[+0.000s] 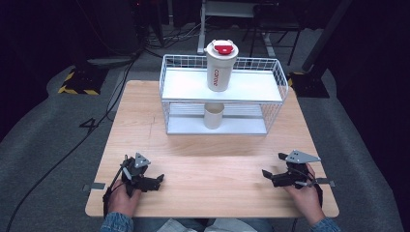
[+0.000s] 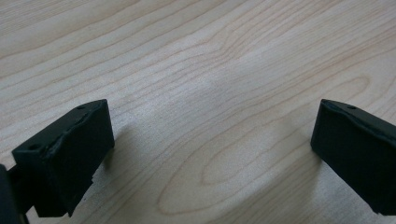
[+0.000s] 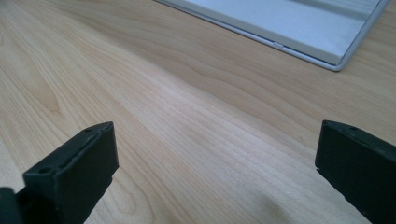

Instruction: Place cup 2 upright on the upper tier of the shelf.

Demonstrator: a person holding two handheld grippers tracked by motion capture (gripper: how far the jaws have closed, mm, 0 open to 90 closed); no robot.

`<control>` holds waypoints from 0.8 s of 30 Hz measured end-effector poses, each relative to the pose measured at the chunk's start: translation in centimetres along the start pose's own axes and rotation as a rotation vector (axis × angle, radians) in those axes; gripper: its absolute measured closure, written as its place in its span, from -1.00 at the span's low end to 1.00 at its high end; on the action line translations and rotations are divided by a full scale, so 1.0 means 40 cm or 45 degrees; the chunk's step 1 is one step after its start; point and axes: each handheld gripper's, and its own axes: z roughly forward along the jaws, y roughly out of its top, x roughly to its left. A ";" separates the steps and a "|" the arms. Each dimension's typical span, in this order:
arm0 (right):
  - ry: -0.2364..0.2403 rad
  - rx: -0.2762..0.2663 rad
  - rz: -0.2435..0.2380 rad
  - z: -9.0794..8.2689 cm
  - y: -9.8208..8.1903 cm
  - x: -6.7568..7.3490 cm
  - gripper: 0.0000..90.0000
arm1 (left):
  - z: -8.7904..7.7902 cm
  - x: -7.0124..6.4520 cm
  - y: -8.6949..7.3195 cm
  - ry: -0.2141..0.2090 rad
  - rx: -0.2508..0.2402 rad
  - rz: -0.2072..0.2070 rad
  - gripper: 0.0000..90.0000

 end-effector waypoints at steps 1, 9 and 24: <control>0.000 0.000 0.000 0.000 0.000 0.000 -1.00 | 0.000 0.000 0.000 0.000 0.000 0.000 -1.00; -0.006 0.089 -0.008 0.015 -0.013 0.012 -0.85 | 0.002 0.000 0.000 0.010 -0.007 -0.011 -1.00; -0.032 0.228 -0.025 0.025 -0.031 0.029 -1.00 | 0.002 0.002 0.001 0.015 -0.005 -0.001 -1.00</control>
